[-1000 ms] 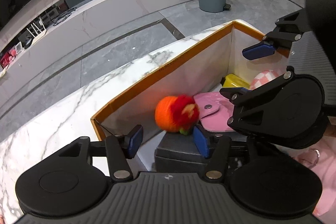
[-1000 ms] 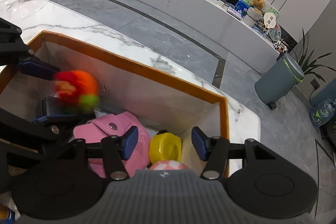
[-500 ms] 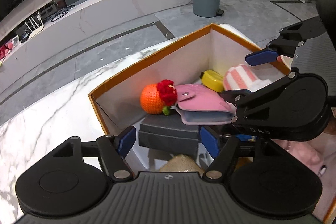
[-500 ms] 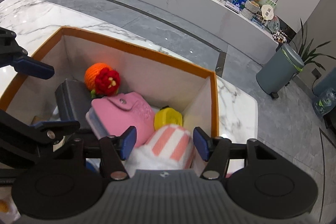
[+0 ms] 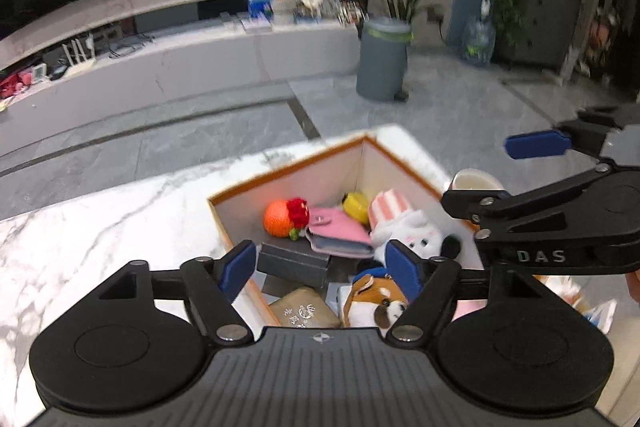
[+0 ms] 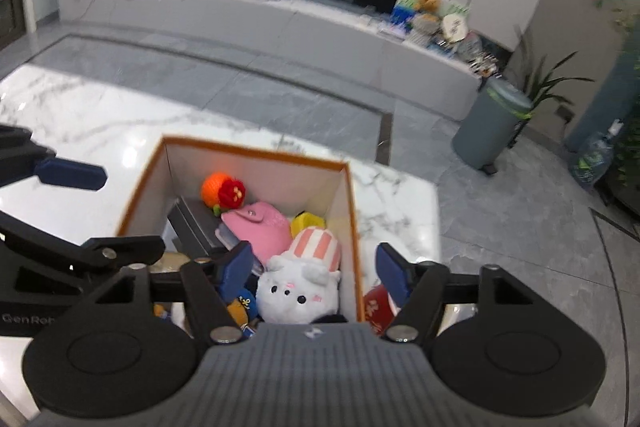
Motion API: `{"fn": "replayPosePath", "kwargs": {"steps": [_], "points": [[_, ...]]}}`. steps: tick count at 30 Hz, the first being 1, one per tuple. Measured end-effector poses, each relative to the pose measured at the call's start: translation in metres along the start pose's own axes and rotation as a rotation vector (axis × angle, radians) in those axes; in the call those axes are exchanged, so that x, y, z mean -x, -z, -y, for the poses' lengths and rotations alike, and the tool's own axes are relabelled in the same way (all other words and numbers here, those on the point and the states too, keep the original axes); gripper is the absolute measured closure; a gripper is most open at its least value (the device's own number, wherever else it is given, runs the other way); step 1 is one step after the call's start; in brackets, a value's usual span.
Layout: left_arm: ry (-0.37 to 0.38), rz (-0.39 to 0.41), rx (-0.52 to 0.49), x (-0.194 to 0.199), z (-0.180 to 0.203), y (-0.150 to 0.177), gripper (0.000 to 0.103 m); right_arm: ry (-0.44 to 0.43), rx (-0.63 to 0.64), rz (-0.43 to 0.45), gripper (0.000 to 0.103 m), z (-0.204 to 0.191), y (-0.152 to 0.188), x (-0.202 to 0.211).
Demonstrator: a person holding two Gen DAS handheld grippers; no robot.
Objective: Organize objects
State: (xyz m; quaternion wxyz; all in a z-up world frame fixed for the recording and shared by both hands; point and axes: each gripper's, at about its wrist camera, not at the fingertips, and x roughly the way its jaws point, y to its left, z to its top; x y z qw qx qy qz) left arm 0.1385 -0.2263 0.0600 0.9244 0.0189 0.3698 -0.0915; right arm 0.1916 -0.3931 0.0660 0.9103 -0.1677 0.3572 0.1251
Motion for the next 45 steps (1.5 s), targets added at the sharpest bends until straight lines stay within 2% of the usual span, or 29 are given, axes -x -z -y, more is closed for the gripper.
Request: {"fn": "replayPosePath", "kwargs": {"steps": [2, 6, 10, 19, 26, 33, 36, 39, 45], "points": [[-0.002, 0.029, 0.014, 0.016, -0.002, 0.0, 0.014, 0.021, -0.02, 0.038, 0.024, -0.002, 0.0, 0.024], [0.0, 0.079, 0.051, 0.043, -0.007, 0.005, 0.007, 0.05, -0.067, 0.095, 0.021, -0.01, 0.006, 0.068], [0.027, 0.098, 0.074, 0.057, -0.008, 0.015, 0.006, 0.113, -0.093, 0.143, 0.016, -0.024, 0.02, 0.103], [0.024, 0.073, 0.097, 0.072, -0.006, 0.034, 0.006, 0.227, -0.134, 0.178, 0.013, -0.052, 0.046, 0.138], [0.058, 0.002, 0.115, 0.069, -0.011, 0.06, 0.006, 0.174, -0.265, 0.121, 0.011, -0.055, 0.075, 0.135], [0.033, -0.043, 0.122, 0.065, -0.011, 0.082, 0.006, 0.123, -0.328, 0.073, 0.005, -0.064, 0.104, 0.142], [0.042, -0.048, 0.107, 0.066, -0.009, 0.087, 0.006, 0.132, -0.315, 0.064, 0.004, -0.075, 0.111, 0.149], [0.005, -0.064, 0.099, 0.069, -0.009, 0.087, 0.006, 0.146, -0.309, 0.059, 0.004, -0.085, 0.116, 0.151], [0.002, -0.075, 0.096, 0.072, -0.014, 0.093, 0.006, 0.143, -0.32, 0.06, 0.004, -0.093, 0.122, 0.155]]}}
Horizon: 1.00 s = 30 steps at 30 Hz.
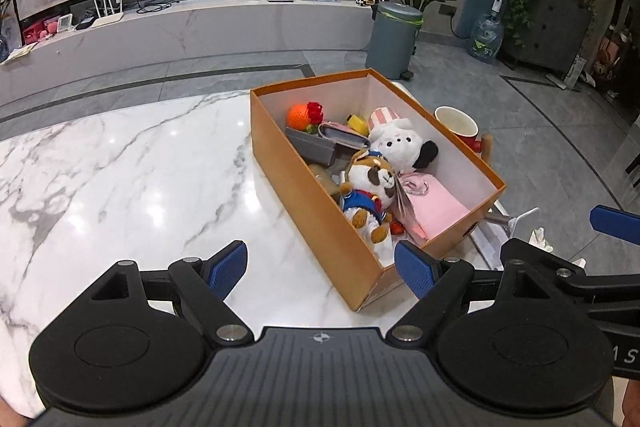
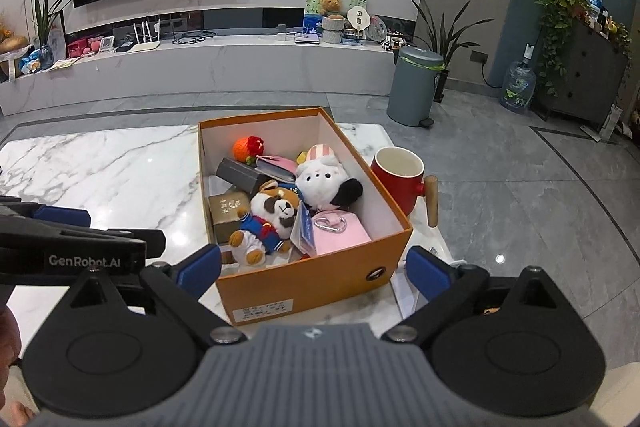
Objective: Organize objects
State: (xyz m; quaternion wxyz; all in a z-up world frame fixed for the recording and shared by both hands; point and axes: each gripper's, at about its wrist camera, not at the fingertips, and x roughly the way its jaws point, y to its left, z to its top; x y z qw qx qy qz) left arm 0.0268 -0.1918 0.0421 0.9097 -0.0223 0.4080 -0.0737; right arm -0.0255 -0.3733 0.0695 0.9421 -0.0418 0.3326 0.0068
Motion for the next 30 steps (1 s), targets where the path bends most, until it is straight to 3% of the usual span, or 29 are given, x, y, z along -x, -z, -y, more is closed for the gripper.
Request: {"fn": "replayPosePath", "kwargs": {"steps": [30], "points": [[-0.002, 0.035, -0.022, 0.024, -0.001, -0.001, 0.006, 0.059, -0.01, 0.039, 0.004, -0.011, 0.004, 0.03]]}}
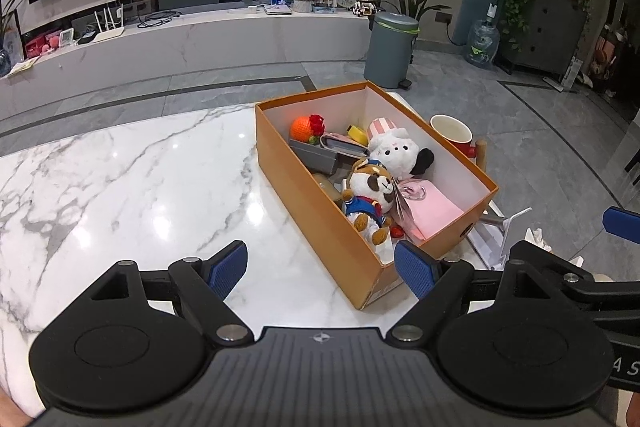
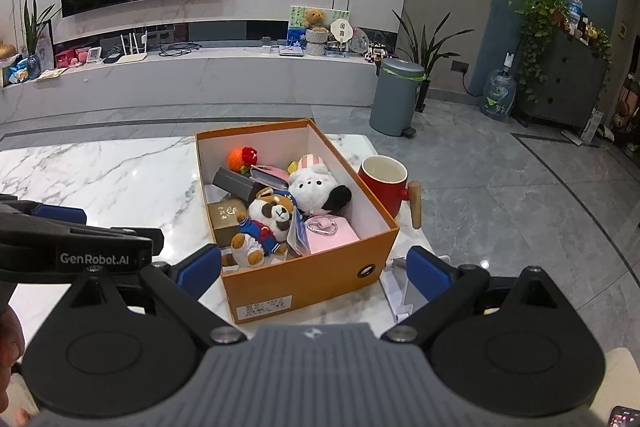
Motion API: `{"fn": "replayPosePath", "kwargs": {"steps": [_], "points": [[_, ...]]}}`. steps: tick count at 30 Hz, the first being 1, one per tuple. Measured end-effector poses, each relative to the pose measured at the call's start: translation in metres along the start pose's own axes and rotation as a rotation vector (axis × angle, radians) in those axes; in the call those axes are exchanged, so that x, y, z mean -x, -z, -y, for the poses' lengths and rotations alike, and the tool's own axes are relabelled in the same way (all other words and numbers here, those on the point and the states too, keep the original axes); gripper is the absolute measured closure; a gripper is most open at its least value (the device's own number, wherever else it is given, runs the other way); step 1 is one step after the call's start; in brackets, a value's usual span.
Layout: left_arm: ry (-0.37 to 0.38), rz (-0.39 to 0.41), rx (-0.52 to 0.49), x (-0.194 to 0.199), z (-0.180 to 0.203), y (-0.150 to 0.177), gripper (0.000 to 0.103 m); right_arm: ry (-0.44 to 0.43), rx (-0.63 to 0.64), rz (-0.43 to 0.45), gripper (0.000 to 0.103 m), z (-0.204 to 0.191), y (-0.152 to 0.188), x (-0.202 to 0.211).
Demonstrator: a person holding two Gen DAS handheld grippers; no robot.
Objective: Organize objects
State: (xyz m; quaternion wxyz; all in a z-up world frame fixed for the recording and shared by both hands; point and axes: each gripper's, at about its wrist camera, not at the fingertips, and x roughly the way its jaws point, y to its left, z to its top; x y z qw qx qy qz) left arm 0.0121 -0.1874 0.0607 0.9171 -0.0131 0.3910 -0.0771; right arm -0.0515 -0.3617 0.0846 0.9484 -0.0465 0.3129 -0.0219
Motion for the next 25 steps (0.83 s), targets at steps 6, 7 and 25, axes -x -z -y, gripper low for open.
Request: {"fn": "replayPosePath", "kwargs": {"steps": [6, 7, 25], "points": [[-0.008, 0.005, 0.014, 0.004, -0.008, -0.002, 0.006, 0.007, 0.011, 0.01, 0.004, -0.007, -0.004, 0.004], [-0.008, 0.004, 0.016, 0.005, -0.009, -0.002, 0.006, 0.008, 0.013, 0.012, 0.004, -0.008, -0.005, 0.004], [0.001, 0.033, 0.009, -0.001, -0.018, -0.003, 0.006, 0.034, 0.039, 0.023, 0.004, -0.02, -0.01, 0.003]]}}
